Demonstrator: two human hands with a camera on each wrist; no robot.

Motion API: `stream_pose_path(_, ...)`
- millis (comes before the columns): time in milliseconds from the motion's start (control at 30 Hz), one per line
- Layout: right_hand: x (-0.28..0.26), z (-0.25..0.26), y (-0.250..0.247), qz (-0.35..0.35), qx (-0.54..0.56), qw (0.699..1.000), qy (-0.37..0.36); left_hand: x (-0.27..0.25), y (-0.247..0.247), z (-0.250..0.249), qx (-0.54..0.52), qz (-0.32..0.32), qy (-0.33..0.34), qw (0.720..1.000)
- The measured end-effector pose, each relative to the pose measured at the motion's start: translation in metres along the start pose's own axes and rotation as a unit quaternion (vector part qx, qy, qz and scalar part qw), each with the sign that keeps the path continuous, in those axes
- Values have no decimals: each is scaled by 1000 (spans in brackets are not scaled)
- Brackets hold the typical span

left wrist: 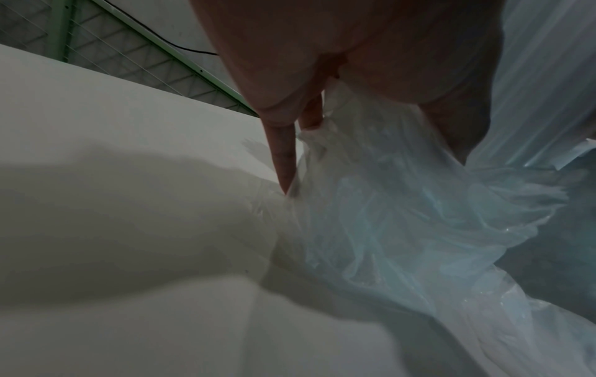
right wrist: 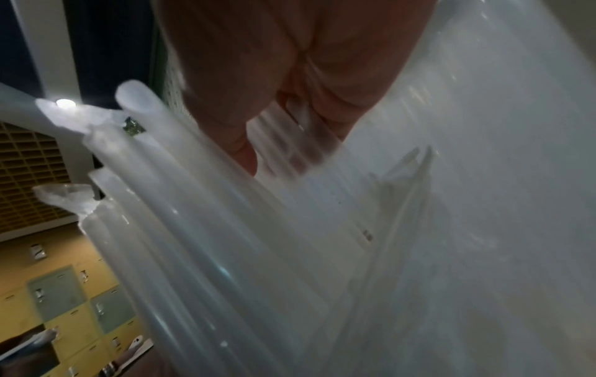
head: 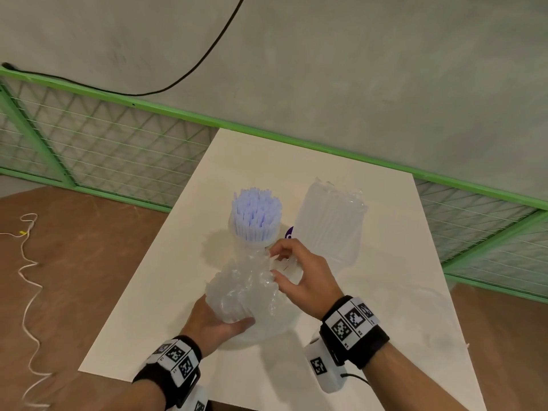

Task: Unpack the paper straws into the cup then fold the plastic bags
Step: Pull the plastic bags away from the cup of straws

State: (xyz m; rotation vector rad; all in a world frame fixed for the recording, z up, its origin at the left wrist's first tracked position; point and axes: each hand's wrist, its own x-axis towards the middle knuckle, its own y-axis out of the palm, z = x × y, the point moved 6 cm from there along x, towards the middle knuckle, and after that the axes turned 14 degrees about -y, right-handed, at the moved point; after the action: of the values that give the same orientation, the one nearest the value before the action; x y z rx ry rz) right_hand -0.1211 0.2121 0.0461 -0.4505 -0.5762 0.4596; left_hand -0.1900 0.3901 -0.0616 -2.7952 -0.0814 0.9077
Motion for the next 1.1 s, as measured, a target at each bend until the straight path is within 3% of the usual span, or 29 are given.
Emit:
stream_pose_path(233, 1, -2, 1, -39, -17, 998, -38, 1, 1, -2, 12, 13, -4, 1000)
stream_pose_path(433, -2, -5, 2, -60, 16, 998, 0, 2, 1, -4, 28, 15, 8, 999)
stream_pose_path(600, -3, -1, 0, -92, -97, 989, -60, 7, 2, 4, 35, 5, 4, 999)
stream_pose_path(733, -4, -2, -6, -132, -144, 979, -58, 8, 2, 6, 27, -5, -4, 1000)
stream_pose_path(1100, 5, 7, -36, -231, -134, 963, -45, 8, 3, 4, 16, -14, 7, 1000)
